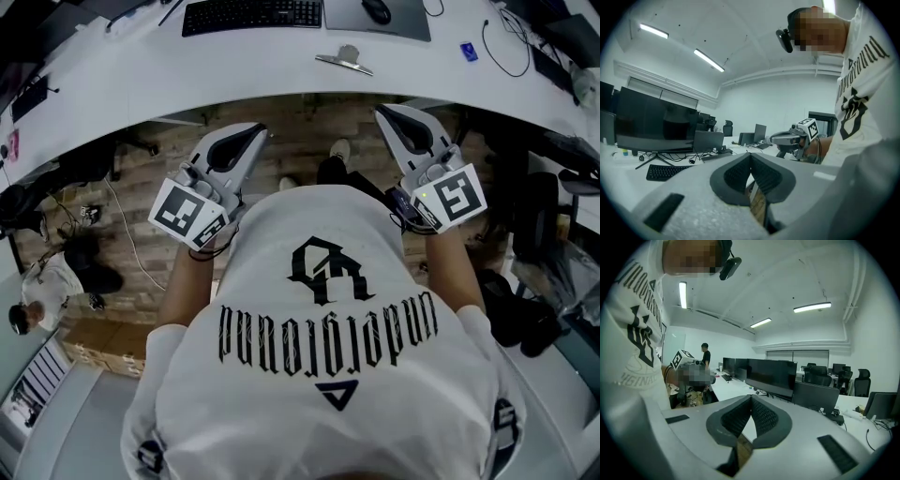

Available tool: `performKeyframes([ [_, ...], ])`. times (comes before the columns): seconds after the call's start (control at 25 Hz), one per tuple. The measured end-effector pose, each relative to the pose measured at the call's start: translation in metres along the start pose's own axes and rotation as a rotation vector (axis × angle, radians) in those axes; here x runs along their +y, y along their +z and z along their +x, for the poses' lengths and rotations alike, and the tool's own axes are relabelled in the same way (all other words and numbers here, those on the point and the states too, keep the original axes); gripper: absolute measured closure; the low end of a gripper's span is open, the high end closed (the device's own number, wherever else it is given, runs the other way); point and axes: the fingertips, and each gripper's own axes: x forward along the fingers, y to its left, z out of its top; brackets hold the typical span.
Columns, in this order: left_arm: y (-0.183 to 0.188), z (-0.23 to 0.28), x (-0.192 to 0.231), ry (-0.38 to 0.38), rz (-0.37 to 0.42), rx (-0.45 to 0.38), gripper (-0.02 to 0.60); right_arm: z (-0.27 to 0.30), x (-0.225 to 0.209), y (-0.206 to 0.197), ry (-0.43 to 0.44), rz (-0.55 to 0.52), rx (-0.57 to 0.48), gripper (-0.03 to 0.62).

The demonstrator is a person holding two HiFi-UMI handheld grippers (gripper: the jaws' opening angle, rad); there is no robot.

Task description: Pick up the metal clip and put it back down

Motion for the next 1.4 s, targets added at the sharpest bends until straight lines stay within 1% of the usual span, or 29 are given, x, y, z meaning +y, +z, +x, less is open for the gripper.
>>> performKeyframes([
  [0.2, -0.004, -0.018, -0.020, -0.016, 0.004, -0.013, 0.568, -0.024, 0.031, -0.004, -0.023, -0.003, 0.008, 0.580],
  [0.44, -0.006, -0.024, -0.049, -0.002, 0.010, -0.031, 0.568, -0.049, 0.047, -0.007, -0.008, -0.012, -0.002, 0.580],
  [0.68, -0.010, -0.016, -0.079, 0.053, 0.004, -0.042, 0.568, -0.078, 0.052, -0.018, 0.061, -0.023, -0.005, 0.580],
  [0.92, -0.025, 0.007, -0.128, 0.113, -0.022, -0.043, 0.568, -0.124, 0.047, -0.039, 0.129, -0.023, 0.002, 0.580],
  [1.2, -0.040, 0.027, -0.194, 0.141, -0.030, -0.035, 0.568, -0.171, 0.050, -0.059, 0.205, -0.021, 0.000, 0.580],
  [1.4, -0.043, 0.031, -0.223, 0.175, -0.031, -0.036, 0.568, -0.198, 0.052, -0.064, 0.236, -0.026, -0.014, 0.580],
])
